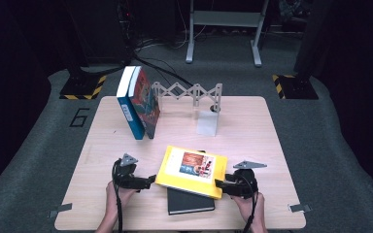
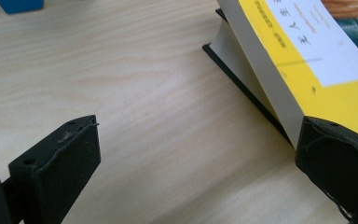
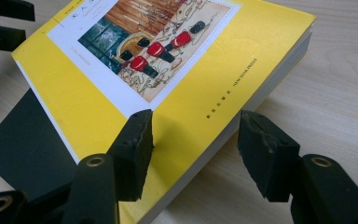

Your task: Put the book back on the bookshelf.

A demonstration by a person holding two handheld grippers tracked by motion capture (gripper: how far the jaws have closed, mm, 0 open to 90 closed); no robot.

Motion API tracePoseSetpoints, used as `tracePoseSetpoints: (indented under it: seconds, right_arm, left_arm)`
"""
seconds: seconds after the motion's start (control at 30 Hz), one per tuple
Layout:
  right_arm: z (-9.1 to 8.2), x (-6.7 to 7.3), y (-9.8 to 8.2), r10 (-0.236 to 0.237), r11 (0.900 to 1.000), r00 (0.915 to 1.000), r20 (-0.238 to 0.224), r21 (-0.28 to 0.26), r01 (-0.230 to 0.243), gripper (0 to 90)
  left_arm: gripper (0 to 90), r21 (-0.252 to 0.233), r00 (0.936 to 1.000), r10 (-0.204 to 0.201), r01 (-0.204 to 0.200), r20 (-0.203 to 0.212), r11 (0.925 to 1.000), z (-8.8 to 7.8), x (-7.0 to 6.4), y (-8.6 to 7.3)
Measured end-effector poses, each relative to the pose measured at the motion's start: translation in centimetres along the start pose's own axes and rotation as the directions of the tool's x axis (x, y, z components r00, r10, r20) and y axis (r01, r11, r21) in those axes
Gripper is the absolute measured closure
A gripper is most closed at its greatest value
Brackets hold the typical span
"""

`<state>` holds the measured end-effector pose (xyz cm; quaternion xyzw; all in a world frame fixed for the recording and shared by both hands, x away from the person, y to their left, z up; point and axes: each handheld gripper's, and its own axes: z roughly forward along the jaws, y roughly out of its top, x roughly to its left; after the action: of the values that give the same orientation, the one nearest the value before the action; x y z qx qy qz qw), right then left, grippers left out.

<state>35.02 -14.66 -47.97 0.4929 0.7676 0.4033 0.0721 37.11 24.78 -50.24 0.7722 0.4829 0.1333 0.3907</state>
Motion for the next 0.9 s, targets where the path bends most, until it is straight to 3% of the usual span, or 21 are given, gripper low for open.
tracePoseSetpoints:
  seconds: [0.13,0.47,0.57,0.7,0.9]
  right_arm:
    - [0.2,0.0,0.1,-0.003,1.0,1.0,0.003,-0.006,0.003,45.3]
    - [0.1,0.7,0.0,-0.021,1.0,0.9998,0.003,0.012,0.021,45.1]
    - [0.2,0.4,1.1,-0.067,0.997,0.9977,0.011,0.047,0.066,41.0]
    - [0.3,-0.6,3.8,-0.111,0.994,0.9919,0.062,0.002,0.111,32.6]
    - [2.9,-1.1,7.4,-0.156,0.988,0.9871,0.038,-0.004,0.156,28.9]
  left_arm:
    - [0.0,-0.014,0.9997,-0.021,0.021,0.015,0.9997,-0.1,0.0,-0.8]
    - [0.0,-0.012,0.9974,-0.023,0.024,0.069,0.9997,-0.7,-0.5,-2.0]
    - [0.0,-0.002,0.9973,-0.011,0.011,0.073,0.9999,-0.5,-0.8,-2.1]
    - [0.0,0.001,0.9967,-0.017,0.017,0.08,0.9999,-0.2,-0.8,-2.1]
    - [0.0,0.014,0.9969,-0.011,0.01,0.078,0.9998,0.2,-0.9,-1.8]
